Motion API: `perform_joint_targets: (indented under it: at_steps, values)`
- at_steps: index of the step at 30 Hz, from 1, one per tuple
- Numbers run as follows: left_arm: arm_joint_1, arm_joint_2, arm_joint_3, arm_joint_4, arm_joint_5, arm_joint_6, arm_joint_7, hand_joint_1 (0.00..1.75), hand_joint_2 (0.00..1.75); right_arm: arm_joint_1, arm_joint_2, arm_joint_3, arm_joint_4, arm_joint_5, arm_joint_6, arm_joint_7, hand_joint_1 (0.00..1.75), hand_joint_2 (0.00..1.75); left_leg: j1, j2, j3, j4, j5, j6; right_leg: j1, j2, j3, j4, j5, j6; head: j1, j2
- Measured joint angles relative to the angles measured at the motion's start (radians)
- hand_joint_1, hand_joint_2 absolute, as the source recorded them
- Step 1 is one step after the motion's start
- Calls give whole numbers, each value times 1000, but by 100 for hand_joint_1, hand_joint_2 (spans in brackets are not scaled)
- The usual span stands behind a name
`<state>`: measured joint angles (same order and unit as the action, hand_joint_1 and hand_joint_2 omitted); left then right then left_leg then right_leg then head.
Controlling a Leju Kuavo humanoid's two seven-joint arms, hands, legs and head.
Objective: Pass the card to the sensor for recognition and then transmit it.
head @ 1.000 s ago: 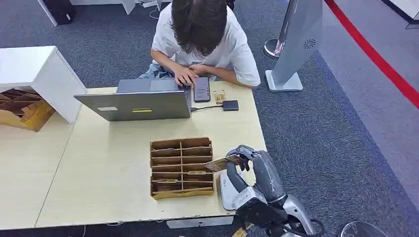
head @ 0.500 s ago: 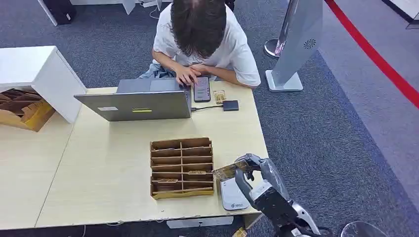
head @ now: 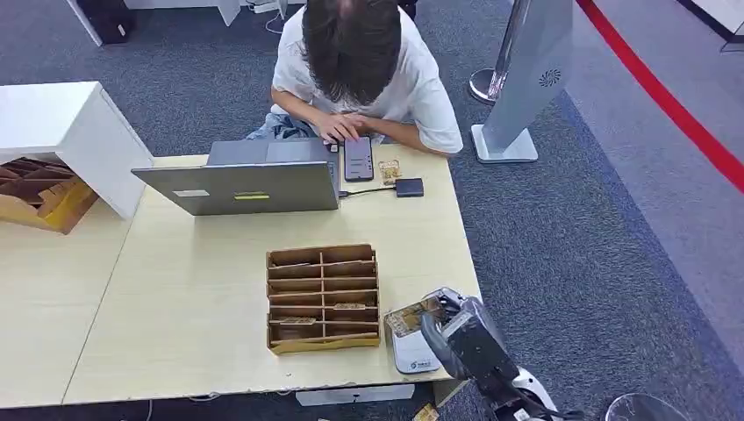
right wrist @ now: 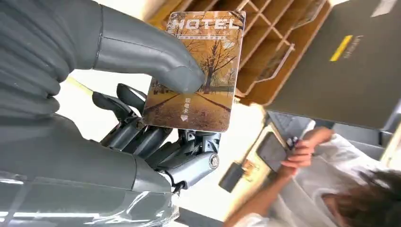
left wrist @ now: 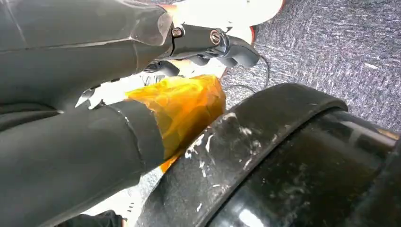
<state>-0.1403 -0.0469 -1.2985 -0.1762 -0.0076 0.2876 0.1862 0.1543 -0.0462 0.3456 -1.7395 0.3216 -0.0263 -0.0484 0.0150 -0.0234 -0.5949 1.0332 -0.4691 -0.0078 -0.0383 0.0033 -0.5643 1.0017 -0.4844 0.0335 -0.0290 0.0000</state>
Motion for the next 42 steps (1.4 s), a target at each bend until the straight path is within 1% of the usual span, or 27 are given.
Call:
perform_joint_targets:
  at_steps: [3,7,15,19,30,42]
  values:
    - [1,0,0,0,-2,0,0,0,0,-2,0,4,22,10,-2,16,175,175,0,0,0,0,0,0,0,0,0,0,0,0,0,0]
    - [4,2,0,0,-2,0,0,0,0,-5,0,6,40,13,-3,17,175,175,0,0,0,0,0,0,0,0,0,0,0,0,0,0]
    - [12,4,0,0,-11,2,3,0,0,-24,0,20,98,32,-3,60,175,175,0,0,0,0,0,0,0,0,0,0,0,0,0,0]
    - [12,4,0,0,-14,3,6,0,0,-35,0,22,132,44,-18,76,175,175,0,0,0,0,0,0,0,0,0,0,0,0,0,0]
    - [16,4,0,0,-16,6,10,0,0,-49,0,22,183,66,-33,90,175,175,0,0,0,0,0,0,0,0,0,0,0,0,0,0]
    - [17,4,0,0,-15,6,11,0,0,-49,2,22,199,76,-34,98,175,175,0,0,0,0,0,0,0,0,0,0,0,0,0,0]
